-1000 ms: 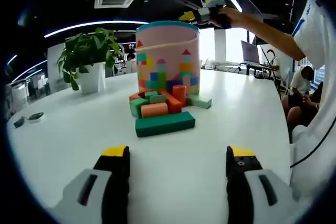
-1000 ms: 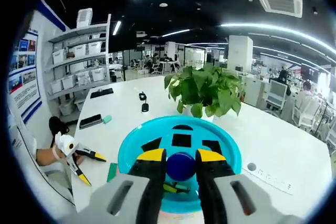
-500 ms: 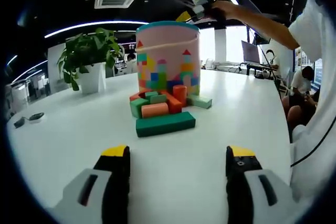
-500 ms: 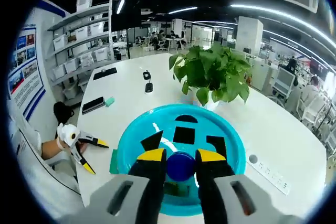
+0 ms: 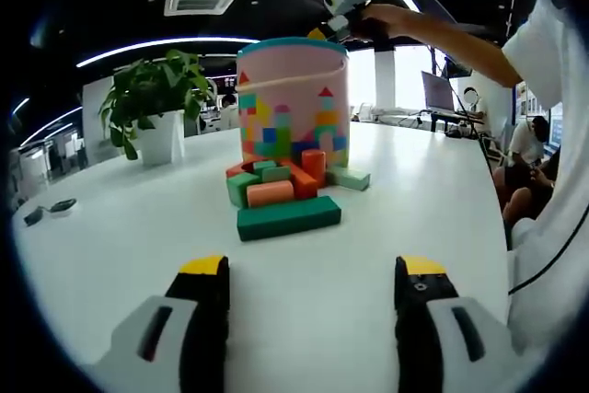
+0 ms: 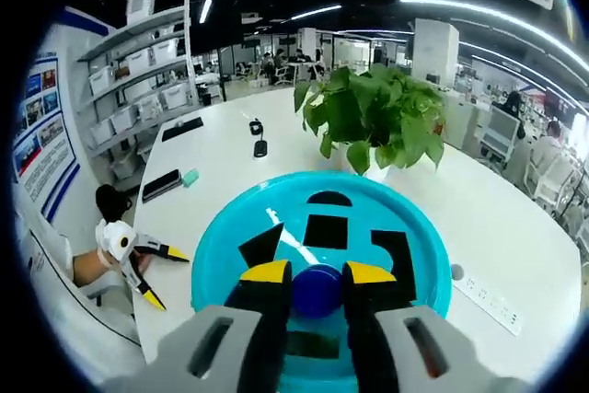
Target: Arrange the toys in the designated storage area by placing each visible toy with the group until no toy remains scattered across the table.
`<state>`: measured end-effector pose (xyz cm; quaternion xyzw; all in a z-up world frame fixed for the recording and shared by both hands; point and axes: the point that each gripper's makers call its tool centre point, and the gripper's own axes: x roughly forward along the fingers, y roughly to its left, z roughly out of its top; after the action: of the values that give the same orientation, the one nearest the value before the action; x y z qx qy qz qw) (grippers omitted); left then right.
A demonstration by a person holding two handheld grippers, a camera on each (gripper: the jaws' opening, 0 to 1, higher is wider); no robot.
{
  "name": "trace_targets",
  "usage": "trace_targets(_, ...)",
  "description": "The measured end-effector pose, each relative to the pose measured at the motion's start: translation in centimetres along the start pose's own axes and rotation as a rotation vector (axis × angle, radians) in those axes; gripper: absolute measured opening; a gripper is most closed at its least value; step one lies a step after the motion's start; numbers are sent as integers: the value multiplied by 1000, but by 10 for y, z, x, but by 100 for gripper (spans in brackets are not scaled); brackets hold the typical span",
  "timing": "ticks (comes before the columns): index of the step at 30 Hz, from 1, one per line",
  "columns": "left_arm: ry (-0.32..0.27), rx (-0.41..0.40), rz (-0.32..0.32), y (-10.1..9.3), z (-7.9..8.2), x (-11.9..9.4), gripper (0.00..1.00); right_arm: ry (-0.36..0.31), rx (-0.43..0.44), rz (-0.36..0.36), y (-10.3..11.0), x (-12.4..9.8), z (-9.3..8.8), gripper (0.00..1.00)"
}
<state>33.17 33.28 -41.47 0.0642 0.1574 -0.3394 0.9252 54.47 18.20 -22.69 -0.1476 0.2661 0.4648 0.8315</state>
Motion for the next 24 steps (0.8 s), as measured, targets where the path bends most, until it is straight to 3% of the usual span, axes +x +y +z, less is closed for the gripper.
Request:
trace_targets(5,1,-3,-2,0,0,0,75,-46,27,4,1,1,0,22)
trace_targets(13,3,-8,-7,-1,-1,1,74,-156,-13,-2,-1,2,3,22)
trace_targets(19,4,-10,-6,0,0,1,74,-198,-36,13,0,0,3,23)
trace_targets(24,3,-7,-5,-1,0,1,74,-224,-49,-16,-4,-5,3,27)
